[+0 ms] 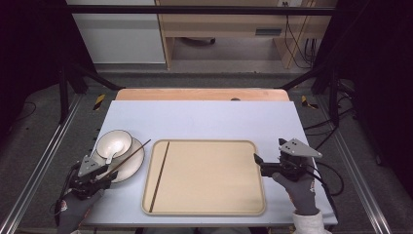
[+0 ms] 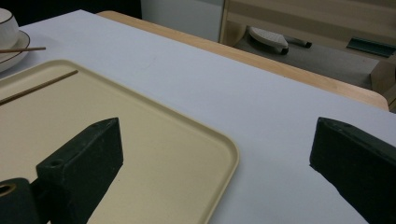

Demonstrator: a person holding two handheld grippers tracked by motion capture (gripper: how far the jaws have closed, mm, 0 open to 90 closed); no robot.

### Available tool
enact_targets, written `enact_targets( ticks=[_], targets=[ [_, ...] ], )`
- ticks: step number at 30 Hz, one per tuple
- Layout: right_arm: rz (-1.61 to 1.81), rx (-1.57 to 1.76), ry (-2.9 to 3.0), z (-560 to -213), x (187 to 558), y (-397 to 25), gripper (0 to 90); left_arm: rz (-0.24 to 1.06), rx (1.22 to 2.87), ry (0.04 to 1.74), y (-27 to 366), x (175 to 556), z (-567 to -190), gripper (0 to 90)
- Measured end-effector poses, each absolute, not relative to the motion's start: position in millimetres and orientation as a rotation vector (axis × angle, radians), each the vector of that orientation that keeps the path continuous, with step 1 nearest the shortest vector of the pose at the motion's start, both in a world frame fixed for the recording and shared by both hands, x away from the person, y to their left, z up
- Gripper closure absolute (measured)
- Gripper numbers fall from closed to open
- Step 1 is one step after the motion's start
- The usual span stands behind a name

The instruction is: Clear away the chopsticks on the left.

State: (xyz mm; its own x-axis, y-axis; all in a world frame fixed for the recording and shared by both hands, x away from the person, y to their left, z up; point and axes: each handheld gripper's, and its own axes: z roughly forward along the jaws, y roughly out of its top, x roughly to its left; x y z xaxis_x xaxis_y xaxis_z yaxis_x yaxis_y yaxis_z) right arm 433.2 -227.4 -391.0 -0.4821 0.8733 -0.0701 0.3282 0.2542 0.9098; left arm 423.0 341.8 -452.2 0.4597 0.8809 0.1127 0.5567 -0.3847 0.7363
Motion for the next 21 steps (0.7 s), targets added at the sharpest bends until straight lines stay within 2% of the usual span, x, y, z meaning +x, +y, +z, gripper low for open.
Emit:
enact_targets(
  ticks=[10,21],
  targets=[
    [1.198,1.088,1.945,-391.5,433.3,-226.7,2.9,0.648,2.133,1.184,337.9,430.3,-457.4,72.6],
    [1.198,1.087,1.947,-391.3,432.9,-226.8,2.8,0.618,2.142,1.161,335.3,428.8,-456.4,82.2]
  ],
)
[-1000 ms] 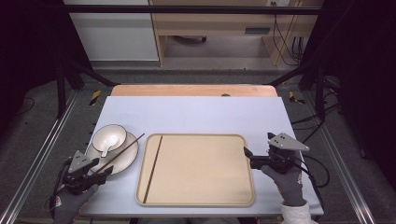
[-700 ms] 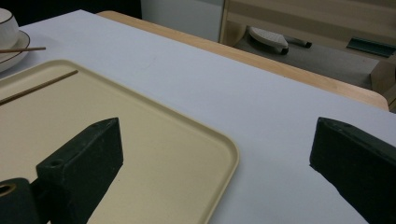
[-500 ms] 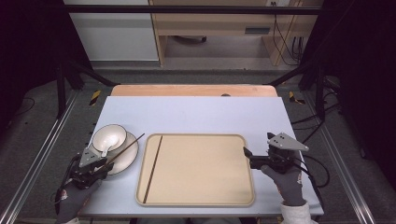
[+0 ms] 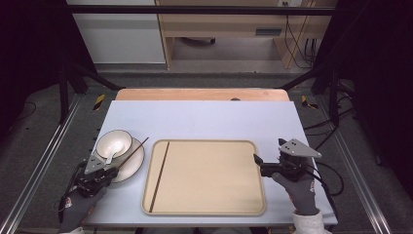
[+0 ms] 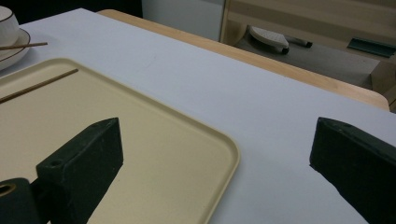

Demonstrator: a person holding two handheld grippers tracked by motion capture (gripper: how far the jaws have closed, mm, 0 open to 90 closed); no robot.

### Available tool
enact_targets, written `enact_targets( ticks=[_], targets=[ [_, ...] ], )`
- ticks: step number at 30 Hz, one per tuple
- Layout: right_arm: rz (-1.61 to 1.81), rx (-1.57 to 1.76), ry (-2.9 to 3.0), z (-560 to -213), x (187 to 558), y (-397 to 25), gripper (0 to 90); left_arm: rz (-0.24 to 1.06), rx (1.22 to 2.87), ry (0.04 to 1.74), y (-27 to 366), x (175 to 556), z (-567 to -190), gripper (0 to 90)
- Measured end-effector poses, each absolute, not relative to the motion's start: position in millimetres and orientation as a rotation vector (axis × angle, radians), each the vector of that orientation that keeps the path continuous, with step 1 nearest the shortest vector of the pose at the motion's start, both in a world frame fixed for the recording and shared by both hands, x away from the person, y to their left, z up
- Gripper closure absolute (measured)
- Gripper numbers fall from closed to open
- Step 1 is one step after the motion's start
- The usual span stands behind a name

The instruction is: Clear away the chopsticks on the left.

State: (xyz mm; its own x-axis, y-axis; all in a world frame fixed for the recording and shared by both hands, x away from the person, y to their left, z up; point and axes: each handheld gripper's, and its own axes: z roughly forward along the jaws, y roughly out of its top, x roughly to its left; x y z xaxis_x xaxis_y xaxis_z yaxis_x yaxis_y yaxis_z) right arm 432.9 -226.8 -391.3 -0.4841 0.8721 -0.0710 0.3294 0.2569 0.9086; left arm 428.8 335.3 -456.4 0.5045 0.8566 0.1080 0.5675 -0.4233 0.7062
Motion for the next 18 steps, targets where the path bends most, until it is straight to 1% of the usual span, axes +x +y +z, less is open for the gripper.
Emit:
enact_targets(
  ticks=[2,10,18],
  targets=[
    [1.197,1.082,1.946,-391,433,-227,2.8,0.617,2.15,1.151,332,428,-456,83.5],
    [1.197,1.085,1.944,-390,432,-228,2.8,0.602,2.129,1.14,328,424,-453,83.7],
    [1.196,1.085,1.939,-390,432,-229,2.7,0.617,2.1,1.123,314,417,-444,83.9]
  ],
)
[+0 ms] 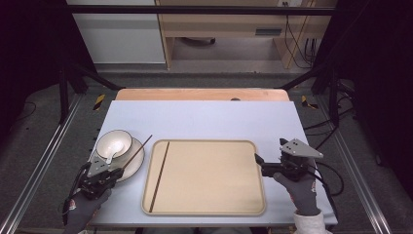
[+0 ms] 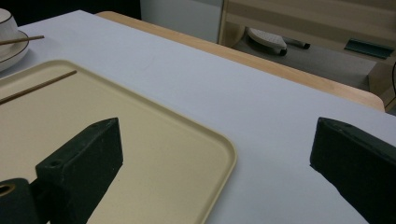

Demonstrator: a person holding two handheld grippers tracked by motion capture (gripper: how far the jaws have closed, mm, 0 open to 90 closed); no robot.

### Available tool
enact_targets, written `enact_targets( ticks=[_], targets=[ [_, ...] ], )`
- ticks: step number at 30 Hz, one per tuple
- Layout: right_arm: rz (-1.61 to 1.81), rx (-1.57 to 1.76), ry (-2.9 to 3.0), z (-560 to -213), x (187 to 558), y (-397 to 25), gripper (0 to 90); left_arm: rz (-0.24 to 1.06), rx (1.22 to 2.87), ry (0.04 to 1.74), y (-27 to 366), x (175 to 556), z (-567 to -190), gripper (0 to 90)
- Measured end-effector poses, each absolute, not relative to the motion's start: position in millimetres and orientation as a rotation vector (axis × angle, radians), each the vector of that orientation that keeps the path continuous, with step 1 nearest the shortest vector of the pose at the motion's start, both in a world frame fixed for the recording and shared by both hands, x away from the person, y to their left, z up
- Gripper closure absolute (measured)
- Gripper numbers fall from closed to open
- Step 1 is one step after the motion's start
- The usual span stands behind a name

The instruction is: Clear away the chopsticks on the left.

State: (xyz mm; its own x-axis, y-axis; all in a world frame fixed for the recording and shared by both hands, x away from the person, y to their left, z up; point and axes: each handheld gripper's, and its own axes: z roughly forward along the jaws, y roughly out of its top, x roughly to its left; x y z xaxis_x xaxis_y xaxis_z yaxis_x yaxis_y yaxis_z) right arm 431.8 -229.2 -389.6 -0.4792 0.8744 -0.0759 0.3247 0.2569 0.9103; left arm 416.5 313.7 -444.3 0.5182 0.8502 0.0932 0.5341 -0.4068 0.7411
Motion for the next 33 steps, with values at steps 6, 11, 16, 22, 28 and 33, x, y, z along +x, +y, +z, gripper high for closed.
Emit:
enact_targets(
  ticks=[6,11,16,22,28,33],
  targets=[
    [1.198,1.084,1.936,-389,432,-230,2.6,0.62,2.065,1.133,303,412,-441,83.9],
    [1.197,1.084,1.936,-389,431,-230,2.6,0.61,2.052,1.133,293,408,-439,84.0],
    [1.197,1.084,1.938,-389,431,-230,2.6,0.607,2.03,1.134,284,405,-437,84.0],
    [1.2,1.086,1.933,-389,431,-230,2.6,0.603,2.014,1.14,269,400,-435,84.0],
    [1.202,1.087,1.933,-389,431,-230,2.6,0.607,1.974,1.158,252,395,-435,84.1],
    [1.2,1.08,1.935,-389,431,-229,2.6,0.631,1.946,1.17,239,390,-434,84.1]
  ],
)
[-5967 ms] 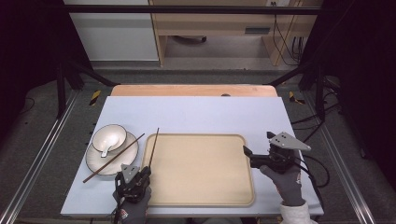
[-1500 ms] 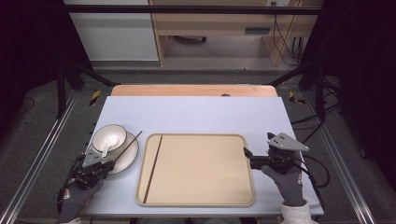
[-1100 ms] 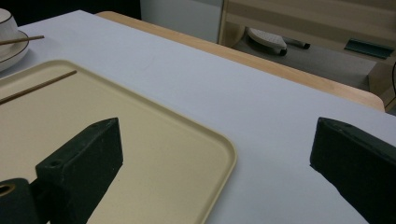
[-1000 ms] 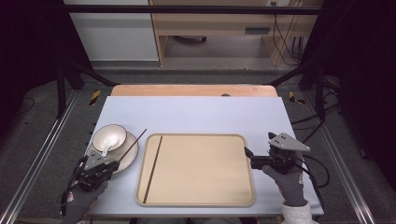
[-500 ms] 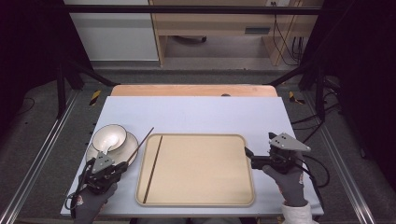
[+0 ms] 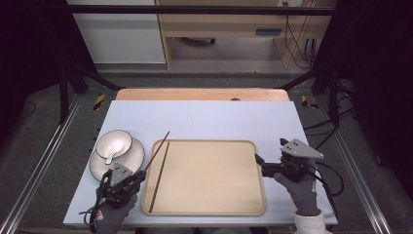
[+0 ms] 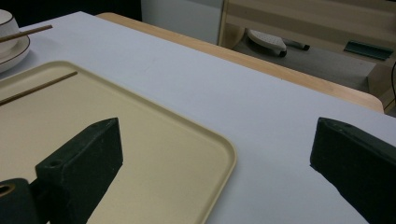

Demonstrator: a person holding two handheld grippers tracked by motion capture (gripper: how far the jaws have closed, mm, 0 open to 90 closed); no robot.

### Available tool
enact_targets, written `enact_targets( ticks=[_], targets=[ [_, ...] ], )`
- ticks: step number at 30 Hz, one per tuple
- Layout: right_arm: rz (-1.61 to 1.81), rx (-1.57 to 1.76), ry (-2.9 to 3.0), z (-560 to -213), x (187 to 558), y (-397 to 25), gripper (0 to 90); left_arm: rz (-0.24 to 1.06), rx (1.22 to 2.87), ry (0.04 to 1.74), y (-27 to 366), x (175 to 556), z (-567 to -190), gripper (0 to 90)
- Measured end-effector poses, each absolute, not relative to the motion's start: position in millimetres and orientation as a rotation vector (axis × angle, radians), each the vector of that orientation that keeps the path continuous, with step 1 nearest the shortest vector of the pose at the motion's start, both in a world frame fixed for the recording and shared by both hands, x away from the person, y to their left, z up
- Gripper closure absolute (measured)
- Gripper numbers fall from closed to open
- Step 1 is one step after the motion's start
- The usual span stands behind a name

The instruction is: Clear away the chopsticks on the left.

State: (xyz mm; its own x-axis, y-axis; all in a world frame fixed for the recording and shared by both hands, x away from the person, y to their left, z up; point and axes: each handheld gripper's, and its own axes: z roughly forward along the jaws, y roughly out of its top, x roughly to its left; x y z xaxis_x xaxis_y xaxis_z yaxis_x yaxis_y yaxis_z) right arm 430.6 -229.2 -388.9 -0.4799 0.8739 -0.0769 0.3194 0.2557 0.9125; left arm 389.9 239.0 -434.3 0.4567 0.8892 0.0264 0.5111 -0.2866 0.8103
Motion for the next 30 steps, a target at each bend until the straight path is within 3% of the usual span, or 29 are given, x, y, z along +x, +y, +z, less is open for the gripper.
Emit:
enact_targets(
  ticks=[17,24,30],
  targets=[
    [1.21,1.076,1.929,-388,429,-230,2.6,0.676,1.841,1.24,200,383,-428,84.1],
    [1.22,1.075,1.931,-388,429,-229,2.6,0.608,1.717,1.3,185,382,-431,84.1],
    [1.223,1.074,1.928,-388,429,-230,2.6,0.62,1.705,1.305,176,379,-437,84.1]
  ],
)
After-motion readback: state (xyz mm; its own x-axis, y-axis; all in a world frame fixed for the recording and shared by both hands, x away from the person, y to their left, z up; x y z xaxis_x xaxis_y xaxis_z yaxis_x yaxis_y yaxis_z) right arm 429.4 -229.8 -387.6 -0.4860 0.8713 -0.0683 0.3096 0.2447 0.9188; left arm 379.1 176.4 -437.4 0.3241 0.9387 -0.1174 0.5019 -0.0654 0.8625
